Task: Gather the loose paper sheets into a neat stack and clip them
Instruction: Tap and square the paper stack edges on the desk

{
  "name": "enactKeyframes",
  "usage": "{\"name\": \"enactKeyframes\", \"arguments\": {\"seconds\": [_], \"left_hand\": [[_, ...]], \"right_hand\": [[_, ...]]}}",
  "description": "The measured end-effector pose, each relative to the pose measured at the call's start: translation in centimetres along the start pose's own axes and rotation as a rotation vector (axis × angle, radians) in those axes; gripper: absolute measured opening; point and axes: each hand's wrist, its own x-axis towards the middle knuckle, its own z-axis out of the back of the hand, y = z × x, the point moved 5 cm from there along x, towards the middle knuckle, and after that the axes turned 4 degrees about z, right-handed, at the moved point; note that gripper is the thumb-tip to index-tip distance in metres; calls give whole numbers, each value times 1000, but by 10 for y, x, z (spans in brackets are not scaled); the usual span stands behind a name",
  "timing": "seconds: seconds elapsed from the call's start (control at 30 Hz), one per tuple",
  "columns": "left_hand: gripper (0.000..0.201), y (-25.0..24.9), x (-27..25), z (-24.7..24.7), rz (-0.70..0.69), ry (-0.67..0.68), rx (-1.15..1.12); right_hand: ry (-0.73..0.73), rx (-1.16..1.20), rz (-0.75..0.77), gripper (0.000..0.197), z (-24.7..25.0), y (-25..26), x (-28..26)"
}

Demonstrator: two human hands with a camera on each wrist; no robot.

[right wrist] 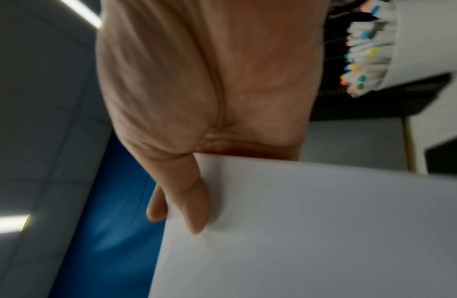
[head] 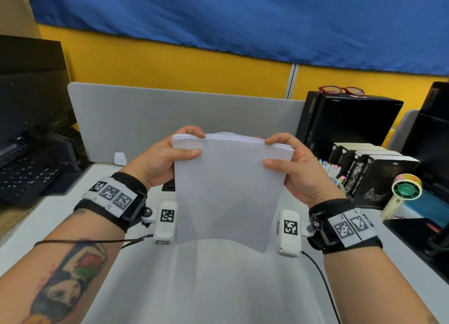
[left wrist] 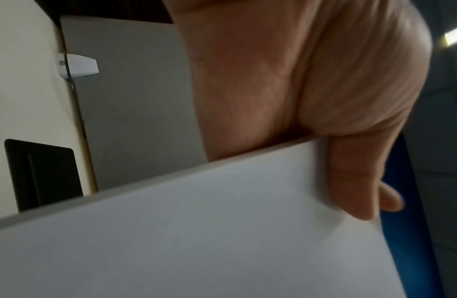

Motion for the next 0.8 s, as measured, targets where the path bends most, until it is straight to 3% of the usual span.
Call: {"name": "enactKeyframes", "arguments": {"seconds": [0.17,0.23,0.33,0.4,0.47,0.53,0.6,0.67,0.73,0.8], "left_hand": [[28,-1,2,2,-53,-119,69],[23,-1,2,3,-93,-191,123],[22,0,2,3,-117,-208,118],[23,0,2,1,-99,-171,88],[24,0,2,-2,-76,-139,60],[24,2,1,-4,-63,-119,43],[22,3,-1,-4,-60,-119,59],[22,5,-4,-4,-67,-125,95],[45,9,-6,-2,-58,-124,144],[56,13,-8,-3,-42,-96,125]], "right_hand": [[-252,0,148,36,3,-3,1],[-289,3,194,36,1,-4,-1],[-229,-47,239,38,0,0,-3],[-115,-17,227,54,-1,1,-2],[40,68,145,72,-5,-2,0],[140,129,52,66,-13,-4,0],[113,139,44,39,-16,-5,0],[47,138,67,26,-14,-8,-4],[40,138,78,36,-14,-14,-9],[36,91,91,50,-14,-19,-13]]}}
